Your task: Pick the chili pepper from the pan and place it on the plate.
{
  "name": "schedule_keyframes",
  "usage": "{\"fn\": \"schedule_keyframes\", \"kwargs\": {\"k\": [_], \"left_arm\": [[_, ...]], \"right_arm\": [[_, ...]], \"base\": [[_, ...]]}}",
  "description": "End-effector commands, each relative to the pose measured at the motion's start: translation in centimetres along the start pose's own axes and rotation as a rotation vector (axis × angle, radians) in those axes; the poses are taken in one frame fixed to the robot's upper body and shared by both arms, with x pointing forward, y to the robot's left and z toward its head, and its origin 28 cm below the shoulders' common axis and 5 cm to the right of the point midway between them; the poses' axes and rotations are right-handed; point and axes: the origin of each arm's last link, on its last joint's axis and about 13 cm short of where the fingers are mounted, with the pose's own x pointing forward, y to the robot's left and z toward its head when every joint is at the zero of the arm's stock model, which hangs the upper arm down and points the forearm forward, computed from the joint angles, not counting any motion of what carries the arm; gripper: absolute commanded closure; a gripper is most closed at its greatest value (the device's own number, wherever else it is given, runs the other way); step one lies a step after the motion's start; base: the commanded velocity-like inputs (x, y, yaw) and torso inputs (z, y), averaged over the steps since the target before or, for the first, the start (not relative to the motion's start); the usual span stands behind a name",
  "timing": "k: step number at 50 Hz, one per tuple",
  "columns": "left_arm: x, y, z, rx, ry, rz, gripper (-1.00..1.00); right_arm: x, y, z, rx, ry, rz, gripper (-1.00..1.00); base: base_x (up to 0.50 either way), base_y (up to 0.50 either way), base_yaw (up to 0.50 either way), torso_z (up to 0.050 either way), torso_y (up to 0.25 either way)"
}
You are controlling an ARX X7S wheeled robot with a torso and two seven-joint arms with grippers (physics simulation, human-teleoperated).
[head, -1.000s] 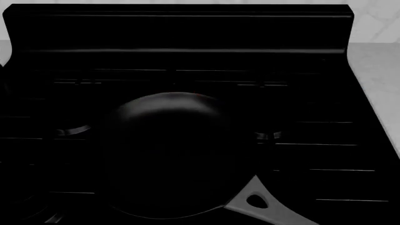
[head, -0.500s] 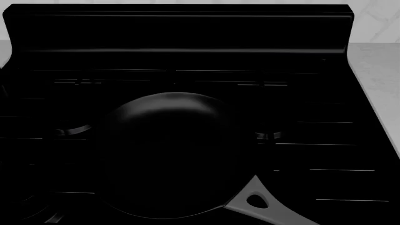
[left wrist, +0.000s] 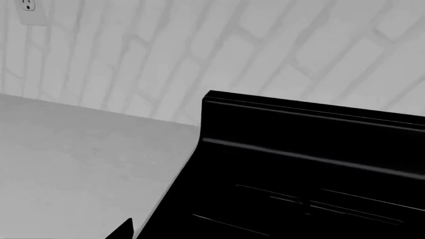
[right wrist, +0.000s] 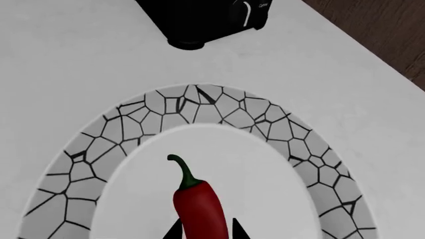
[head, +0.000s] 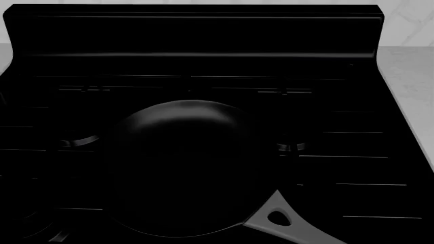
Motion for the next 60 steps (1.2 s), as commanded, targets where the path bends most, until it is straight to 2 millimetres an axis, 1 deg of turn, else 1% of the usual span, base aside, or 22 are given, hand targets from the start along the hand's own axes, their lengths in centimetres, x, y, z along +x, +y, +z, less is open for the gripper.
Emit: {"fn": "schedule_keyframes", "kwargs": {"k": [1,25,60], "left_arm": [[0.3,-0.1,0.2,-0.022,-0.014,-0.006,-1.0],[0.1,-0.2,0.5,-0.019,-0.012,0.0,-1.0],[0.3,-0.1,0.1,-0.021,-0.003,0.006,-1.0]], "right_arm": [[0.5,0.9,0.2,-0.01,-0.014,0.032,1.0],[0.4,1.3,-0.7,-0.002,0.007,0.04,1.0],[2.0,1.8,-1.8,-0.011,0.046,0.04,1.0]], "base": [[0.0,0.0,0.0,0.0,0.0],[0.0,0.0,0.0,0.0,0.0],[0.0,0.0,0.0,0.0,0.0]]}}
